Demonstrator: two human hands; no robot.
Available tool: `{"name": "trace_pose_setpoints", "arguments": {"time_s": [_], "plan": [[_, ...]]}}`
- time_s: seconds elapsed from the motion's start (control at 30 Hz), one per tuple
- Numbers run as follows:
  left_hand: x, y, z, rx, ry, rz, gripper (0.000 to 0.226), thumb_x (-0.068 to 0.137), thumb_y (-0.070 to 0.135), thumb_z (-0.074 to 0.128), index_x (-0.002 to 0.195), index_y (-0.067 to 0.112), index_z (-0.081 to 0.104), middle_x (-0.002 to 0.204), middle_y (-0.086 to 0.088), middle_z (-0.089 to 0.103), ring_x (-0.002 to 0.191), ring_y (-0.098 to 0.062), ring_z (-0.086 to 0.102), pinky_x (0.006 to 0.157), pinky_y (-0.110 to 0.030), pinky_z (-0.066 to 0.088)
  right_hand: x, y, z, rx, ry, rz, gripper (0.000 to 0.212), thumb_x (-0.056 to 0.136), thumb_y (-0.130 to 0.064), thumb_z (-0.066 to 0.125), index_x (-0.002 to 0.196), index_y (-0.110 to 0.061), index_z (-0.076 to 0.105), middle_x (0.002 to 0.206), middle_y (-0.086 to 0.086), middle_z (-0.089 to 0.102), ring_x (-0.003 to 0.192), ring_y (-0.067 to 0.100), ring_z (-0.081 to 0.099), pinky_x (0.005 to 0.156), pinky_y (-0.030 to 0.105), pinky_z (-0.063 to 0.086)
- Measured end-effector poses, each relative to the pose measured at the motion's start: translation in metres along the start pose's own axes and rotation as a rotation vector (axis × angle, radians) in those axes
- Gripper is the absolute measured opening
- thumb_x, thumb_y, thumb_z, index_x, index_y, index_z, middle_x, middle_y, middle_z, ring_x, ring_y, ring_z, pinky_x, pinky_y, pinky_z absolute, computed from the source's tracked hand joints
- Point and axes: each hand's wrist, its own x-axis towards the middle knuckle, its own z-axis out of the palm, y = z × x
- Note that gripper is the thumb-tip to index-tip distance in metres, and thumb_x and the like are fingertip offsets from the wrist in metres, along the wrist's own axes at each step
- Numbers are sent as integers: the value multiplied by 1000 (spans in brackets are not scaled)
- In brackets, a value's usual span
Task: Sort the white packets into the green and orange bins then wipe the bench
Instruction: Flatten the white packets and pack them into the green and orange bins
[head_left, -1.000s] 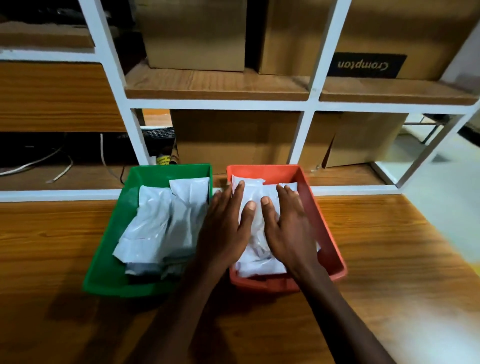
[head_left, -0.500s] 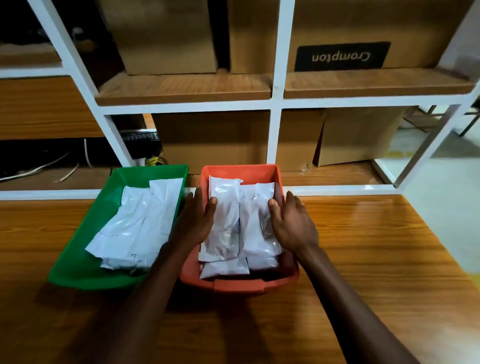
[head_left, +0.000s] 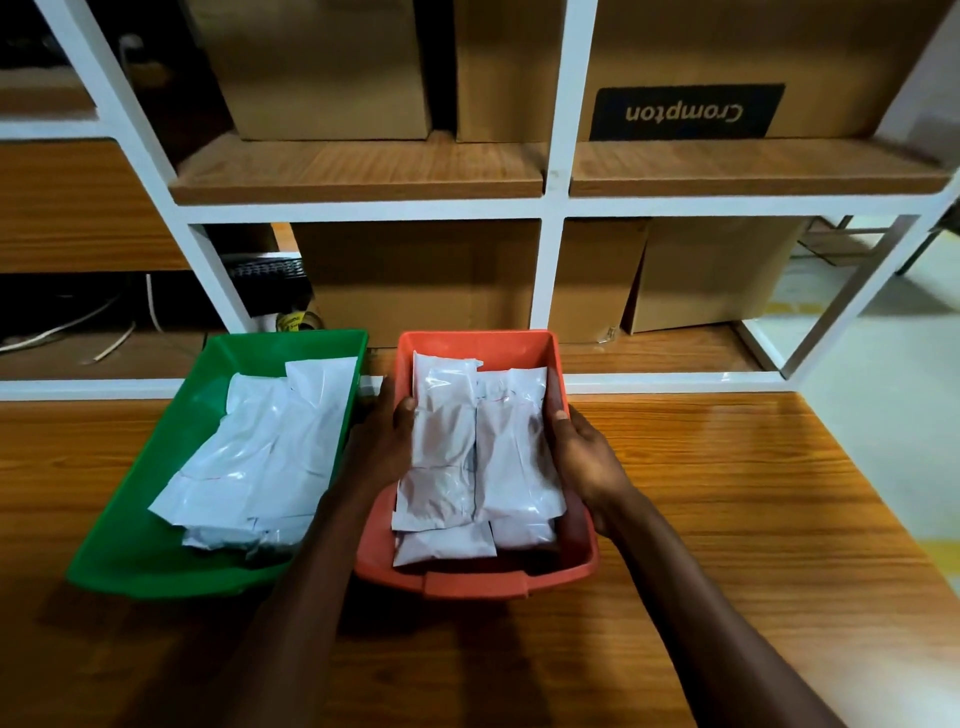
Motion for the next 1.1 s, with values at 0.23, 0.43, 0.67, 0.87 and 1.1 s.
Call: {"name": "trace_pose_setpoints", "arguments": {"time_s": [0.23,0.43,0.67,0.87,1.1], "plan": [[-4,12,13,-85,37,29,48,107,29,32,153,13,33,155,-16,38,139,-34,40,111,-39,31,-9,-6,-28,116,-27,-22,33,106,-42,41,127,-29,62,118,3,72,114,28,67,99,56,51],[-27,68,46,-252,31,103,42,107,17,33,146,8,43,142,-15,53,121,-26,53,86,-21,36,-15,1,-96,83,6,-53,39,104,-49,44,130,-28,64,123,-10,71,115,9,66,103,41,51],[-46,140,118,-378,-42,102,55,95,42,35,146,23,46,133,-7,62,115,-28,60,100,-45,49,-21,14,-205,69,26,-37,34,103,-51,44,118,-33,69,117,-11,73,106,7,70,94,36,55],[-72,225,191,-416,-71,114,44,102,36,37,142,24,49,125,-7,65,109,-27,63,96,-49,51,-17,25,-317,41,49,-22,35,101,-56,46,123,-38,66,113,-17,72,95,-2,70,78,19,56],[-82,282,246,-317,-84,83,47,101,43,35,146,32,42,130,-5,64,109,-30,63,96,-46,51,-4,38,-397,91,33,23,30,99,-56,49,107,-38,72,114,-12,74,101,10,72,93,37,55]]}}
